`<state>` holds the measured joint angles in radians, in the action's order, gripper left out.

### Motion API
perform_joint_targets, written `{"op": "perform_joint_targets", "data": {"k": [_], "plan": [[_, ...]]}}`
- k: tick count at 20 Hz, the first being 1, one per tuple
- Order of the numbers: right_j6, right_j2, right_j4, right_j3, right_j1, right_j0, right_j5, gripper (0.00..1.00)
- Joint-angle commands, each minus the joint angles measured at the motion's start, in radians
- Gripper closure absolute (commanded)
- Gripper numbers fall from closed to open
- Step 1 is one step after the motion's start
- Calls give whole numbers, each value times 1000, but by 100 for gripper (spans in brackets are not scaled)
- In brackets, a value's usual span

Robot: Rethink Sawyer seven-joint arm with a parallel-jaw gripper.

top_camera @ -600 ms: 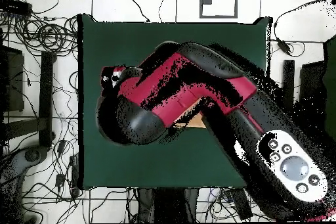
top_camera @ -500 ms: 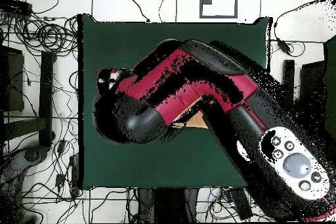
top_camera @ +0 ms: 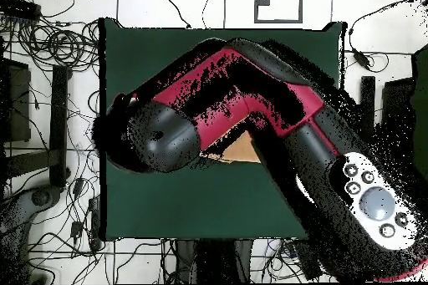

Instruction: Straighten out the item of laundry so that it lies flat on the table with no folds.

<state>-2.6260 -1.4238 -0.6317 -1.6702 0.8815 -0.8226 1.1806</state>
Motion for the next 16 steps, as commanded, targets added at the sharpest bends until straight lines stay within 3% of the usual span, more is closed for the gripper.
{"op": "perform_joint_targets", "data": {"k": [1, 7, 16], "plan": [[188, 218, -114, 16, -34, 147, 84, 0], [167, 308, -223, 40, -90, 223, 6, 0], [85, 385, -326, 32, -165, 271, -162, 0]]}}
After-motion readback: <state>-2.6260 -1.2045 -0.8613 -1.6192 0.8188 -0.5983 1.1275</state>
